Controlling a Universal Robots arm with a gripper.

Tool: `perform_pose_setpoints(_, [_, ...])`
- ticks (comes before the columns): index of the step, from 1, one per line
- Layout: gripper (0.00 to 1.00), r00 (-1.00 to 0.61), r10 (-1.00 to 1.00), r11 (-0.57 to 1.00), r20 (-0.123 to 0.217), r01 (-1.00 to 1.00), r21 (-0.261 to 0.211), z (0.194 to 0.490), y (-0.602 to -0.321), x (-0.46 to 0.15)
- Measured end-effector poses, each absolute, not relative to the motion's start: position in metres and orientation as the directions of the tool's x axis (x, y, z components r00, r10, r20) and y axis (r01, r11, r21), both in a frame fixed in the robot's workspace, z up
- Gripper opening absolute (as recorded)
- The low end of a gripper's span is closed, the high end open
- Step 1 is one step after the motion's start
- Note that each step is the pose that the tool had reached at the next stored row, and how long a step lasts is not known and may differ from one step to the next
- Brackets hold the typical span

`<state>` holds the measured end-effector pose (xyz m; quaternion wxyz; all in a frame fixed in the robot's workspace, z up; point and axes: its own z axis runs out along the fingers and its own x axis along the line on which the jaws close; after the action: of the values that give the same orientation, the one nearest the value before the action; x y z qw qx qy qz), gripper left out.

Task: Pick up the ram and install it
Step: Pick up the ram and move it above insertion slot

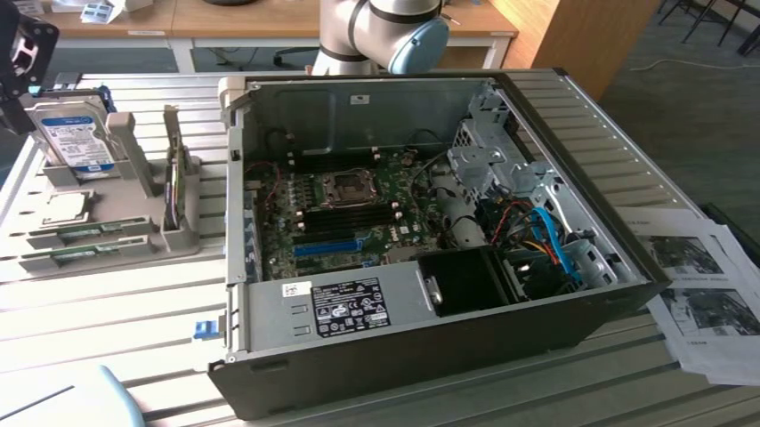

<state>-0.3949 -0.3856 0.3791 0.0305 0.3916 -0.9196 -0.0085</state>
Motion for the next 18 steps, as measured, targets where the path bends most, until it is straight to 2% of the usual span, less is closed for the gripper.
perform_pose_setpoints(18, [0.09, -0.47, -0.881, 0.472, 0.049, -0.881, 0.039, 0.379, -0.3856, -0.3949])
